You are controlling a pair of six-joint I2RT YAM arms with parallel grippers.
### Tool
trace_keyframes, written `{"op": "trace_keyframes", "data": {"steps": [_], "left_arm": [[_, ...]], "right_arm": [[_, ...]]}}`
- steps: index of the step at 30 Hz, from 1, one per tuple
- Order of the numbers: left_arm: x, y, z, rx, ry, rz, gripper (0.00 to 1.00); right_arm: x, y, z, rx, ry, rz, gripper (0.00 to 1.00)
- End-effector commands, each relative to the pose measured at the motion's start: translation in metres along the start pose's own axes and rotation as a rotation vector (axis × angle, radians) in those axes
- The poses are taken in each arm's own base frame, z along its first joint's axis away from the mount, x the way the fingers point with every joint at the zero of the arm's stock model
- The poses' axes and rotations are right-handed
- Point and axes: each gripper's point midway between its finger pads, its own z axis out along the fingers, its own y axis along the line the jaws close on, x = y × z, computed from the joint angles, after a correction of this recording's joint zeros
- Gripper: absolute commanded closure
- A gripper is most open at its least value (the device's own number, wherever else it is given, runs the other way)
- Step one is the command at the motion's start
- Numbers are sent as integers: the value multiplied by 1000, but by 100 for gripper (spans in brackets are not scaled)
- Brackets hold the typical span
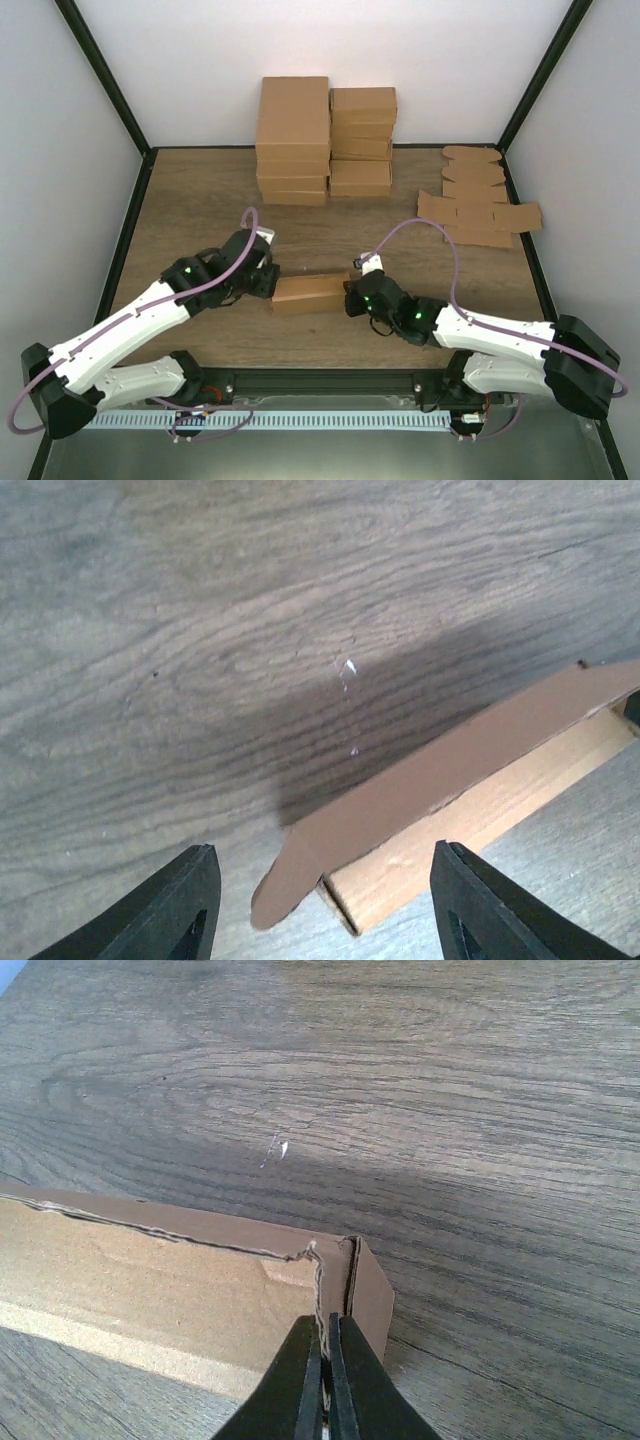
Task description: Fold the paper box
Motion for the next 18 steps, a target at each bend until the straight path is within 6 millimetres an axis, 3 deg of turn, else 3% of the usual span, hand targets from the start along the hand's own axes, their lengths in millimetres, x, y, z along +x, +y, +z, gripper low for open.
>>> {"op": "trace_keyframes", "data": {"steps": [1, 14, 18], "left_arm": [[16, 5, 0, 3, 24, -97, 40], [47, 5, 6, 26, 129, -102, 41], [62, 12, 15, -23, 188, -88, 51]], "right_arm": [[54, -32, 0, 113, 191, -94, 98], [53, -29, 0, 104, 197, -107, 97], [53, -29, 0, 101, 196, -109, 97]]}}
